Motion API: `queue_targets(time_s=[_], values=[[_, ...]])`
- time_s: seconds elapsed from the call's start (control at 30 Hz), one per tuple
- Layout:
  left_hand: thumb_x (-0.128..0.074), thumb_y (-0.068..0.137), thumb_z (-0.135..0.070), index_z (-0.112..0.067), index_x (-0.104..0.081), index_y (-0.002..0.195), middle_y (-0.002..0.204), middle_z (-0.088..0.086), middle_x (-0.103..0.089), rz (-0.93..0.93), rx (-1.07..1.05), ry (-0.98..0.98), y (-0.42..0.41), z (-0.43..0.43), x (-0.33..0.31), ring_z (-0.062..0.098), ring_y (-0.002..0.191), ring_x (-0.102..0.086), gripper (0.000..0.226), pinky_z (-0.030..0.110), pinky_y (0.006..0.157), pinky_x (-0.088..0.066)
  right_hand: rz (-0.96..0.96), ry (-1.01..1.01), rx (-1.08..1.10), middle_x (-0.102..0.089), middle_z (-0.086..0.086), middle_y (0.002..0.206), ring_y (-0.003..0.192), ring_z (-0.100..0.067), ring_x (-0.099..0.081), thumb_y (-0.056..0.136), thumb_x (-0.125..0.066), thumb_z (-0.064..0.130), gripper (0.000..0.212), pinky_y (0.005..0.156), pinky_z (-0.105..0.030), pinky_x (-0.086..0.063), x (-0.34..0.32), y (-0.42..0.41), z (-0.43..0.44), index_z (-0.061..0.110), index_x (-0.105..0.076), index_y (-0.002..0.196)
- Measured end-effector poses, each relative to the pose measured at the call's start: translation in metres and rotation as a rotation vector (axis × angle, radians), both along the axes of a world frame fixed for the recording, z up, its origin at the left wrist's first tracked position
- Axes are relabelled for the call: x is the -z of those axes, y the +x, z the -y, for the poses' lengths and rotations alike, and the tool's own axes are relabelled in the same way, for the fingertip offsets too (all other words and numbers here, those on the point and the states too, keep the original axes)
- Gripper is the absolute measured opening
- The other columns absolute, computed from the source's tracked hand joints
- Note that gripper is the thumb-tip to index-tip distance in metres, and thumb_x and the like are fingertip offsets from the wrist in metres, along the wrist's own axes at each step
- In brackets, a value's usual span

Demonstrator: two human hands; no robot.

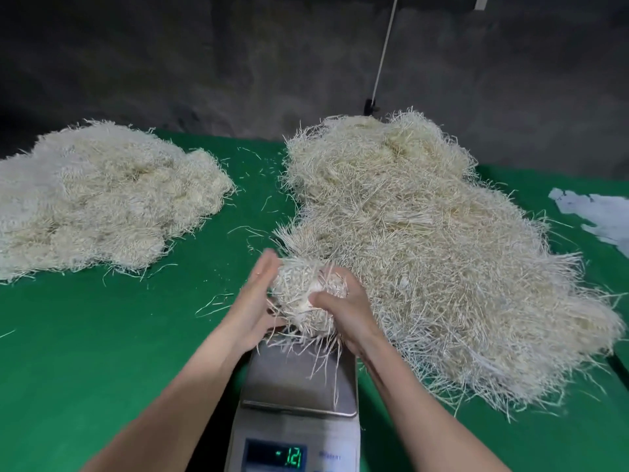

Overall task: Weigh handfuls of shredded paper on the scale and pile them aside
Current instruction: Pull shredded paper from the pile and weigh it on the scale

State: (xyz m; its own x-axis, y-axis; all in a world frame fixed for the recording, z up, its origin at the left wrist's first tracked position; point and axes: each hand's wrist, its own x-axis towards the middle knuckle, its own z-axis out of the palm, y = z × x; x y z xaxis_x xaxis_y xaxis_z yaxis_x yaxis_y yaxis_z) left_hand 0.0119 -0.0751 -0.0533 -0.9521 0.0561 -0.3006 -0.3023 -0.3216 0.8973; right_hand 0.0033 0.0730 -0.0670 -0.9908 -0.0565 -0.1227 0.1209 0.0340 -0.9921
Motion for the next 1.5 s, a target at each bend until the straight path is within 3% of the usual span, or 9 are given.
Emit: queue_targets(time_s=[0.27, 0.5, 0.6, 0.8, 0.9, 1.0, 1.1, 1.3, 1.5], values=[[-0.066, 0.085, -0.024, -0.015, -0.041, 0.140, 0.148, 0.003, -0.038, -0.106, -0.236, -0.192, -0.010, -0.009, 0.010, 0.013, 0.132, -0.035, 0.061, 0.032, 0.108, -0.023, 0.165, -0.154, -0.123, -0.033, 0.001, 0.149, 0.124, -0.016, -0.043, 0.060, -0.075, 0.056, 0.103, 0.105, -0.053, -0.029, -0.014, 0.005, -0.014, 0.036, -0.023, 0.147], [-0.070, 0.080, -0.030, -0.018, -0.040, 0.141, 0.145, 0.002, -0.043, 0.116, 0.134, -0.233, -0.001, 0.000, 0.032, 0.023, 0.131, -0.042, 0.069, 0.047, 0.112, -0.027, 0.237, 0.031, 0.164, -0.035, -0.010, 0.146, 0.122, -0.021, -0.041, 0.081, -0.067, 0.016, 0.074, 0.093, -0.035, -0.035, 0.017, 0.012, -0.013, 0.019, -0.028, 0.144], [-0.065, 0.085, -0.013, -0.024, -0.063, 0.107, 0.109, -0.003, -0.062, 0.034, 0.136, -0.466, 0.004, 0.018, 0.043, 0.014, 0.092, -0.058, 0.025, 0.027, 0.078, -0.045, 0.290, 0.162, 0.155, -0.040, -0.012, 0.143, 0.123, -0.026, -0.047, 0.080, -0.072, 0.028, 0.078, 0.098, -0.039, -0.041, 0.032, 0.020, -0.015, 0.013, -0.029, 0.143], [-0.069, 0.082, 0.000, -0.018, -0.029, 0.144, 0.097, 0.006, -0.060, -0.036, -0.023, -0.557, 0.015, 0.024, 0.066, 0.018, 0.066, -0.057, 0.076, 0.030, 0.064, -0.051, 0.172, 0.489, 0.184, -0.042, -0.008, 0.145, 0.129, -0.026, -0.044, 0.079, -0.068, 0.052, 0.080, 0.107, -0.044, -0.037, 0.046, 0.033, -0.016, 0.012, -0.039, 0.142], [-0.067, 0.086, -0.010, -0.015, -0.026, 0.146, 0.105, 0.001, -0.062, -0.063, -0.004, -0.701, 0.019, 0.023, 0.067, 0.025, 0.065, -0.060, 0.073, 0.029, 0.053, -0.051, 0.135, 0.490, 0.222, -0.063, -0.005, 0.113, 0.093, -0.015, -0.061, 0.079, -0.071, 0.047, 0.067, 0.084, -0.033, -0.051, 0.044, 0.038, -0.019, 0.017, -0.046, 0.133], [-0.062, 0.090, -0.016, -0.010, -0.063, 0.115, 0.110, 0.007, -0.066, -0.193, 0.015, -0.961, 0.020, 0.021, 0.066, 0.037, 0.085, -0.064, 0.026, 0.046, 0.078, -0.053, 0.161, 0.426, 0.240, -0.061, 0.003, 0.074, 0.060, -0.013, -0.060, 0.080, -0.073, 0.039, 0.053, 0.069, -0.038, -0.056, 0.045, 0.039, -0.017, 0.017, -0.050, 0.123], [-0.056, 0.092, -0.013, -0.008, -0.072, 0.094, 0.109, -0.002, -0.065, -0.279, 0.043, -1.047, 0.021, 0.019, 0.071, 0.023, 0.107, -0.055, 0.017, 0.041, 0.099, -0.038, 0.140, 0.485, 0.219, -0.061, 0.002, 0.099, 0.074, -0.011, -0.059, 0.083, -0.068, 0.043, 0.050, 0.077, -0.030, -0.050, 0.049, 0.039, -0.014, 0.015, -0.050, 0.121], [-0.046, 0.091, -0.018, -0.008, -0.058, 0.063, 0.078, -0.005, -0.055, -0.236, 0.115, -1.177, 0.020, 0.024, 0.064, 0.015, 0.089, -0.048, 0.031, 0.032, 0.087, -0.029, 0.116, 0.525, 0.176, -0.049, -0.006, 0.137, 0.117, -0.026, -0.054, 0.087, -0.063, 0.045, 0.055, 0.103, -0.040, -0.042, 0.047, 0.042, -0.017, 0.014, -0.050, 0.130], [-0.051, 0.085, -0.027, -0.028, -0.056, 0.129, 0.134, -0.010, -0.049, -0.223, 0.074, -0.991, 0.029, 0.028, 0.033, 0.025, 0.126, -0.046, 0.044, 0.050, 0.114, -0.018, 0.032, 0.414, 0.154, -0.045, 0.001, 0.142, 0.127, -0.014, -0.042, 0.086, -0.064, 0.039, 0.060, 0.100, -0.029, -0.032, 0.031, 0.044, -0.022, 0.018, -0.044, 0.138]])
